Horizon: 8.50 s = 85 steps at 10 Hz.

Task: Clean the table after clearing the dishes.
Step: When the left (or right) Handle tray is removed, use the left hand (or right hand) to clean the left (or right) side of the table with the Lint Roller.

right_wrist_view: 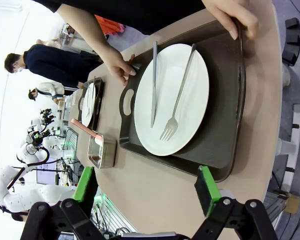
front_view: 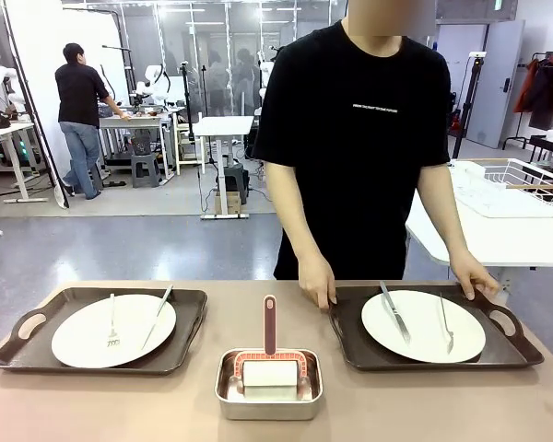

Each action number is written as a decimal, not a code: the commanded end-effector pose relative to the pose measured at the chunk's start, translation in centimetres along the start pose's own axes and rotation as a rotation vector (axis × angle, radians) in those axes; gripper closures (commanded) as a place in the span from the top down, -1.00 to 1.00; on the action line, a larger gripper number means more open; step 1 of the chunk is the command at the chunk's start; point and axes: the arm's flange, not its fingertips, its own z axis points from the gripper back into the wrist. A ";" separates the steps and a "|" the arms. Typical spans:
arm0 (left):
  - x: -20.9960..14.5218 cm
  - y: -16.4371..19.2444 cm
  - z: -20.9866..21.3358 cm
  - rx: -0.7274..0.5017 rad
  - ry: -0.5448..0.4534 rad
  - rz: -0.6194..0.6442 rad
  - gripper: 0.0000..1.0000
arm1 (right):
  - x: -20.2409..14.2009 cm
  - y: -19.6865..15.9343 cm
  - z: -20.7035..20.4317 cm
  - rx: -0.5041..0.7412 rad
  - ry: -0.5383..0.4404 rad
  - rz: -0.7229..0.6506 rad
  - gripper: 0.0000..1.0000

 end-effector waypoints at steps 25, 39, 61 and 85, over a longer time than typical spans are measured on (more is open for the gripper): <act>-0.2 0.0 0.3 -0.012 -0.010 0.004 1.00 | 1.6 3.5 -0.3 -0.006 0.033 0.174 1.00; -0.2 0.0 0.3 -0.012 -0.010 0.004 1.00 | -7.3 31.7 -32.7 -0.061 0.890 1.079 1.00; -0.2 0.0 0.3 -0.012 -0.010 0.004 1.00 | -8.7 38.1 -50.5 -0.338 1.236 1.337 1.00; -0.2 0.0 0.3 -0.012 -0.010 0.004 1.00 | -10.7 34.5 -57.9 -0.326 1.334 1.285 0.57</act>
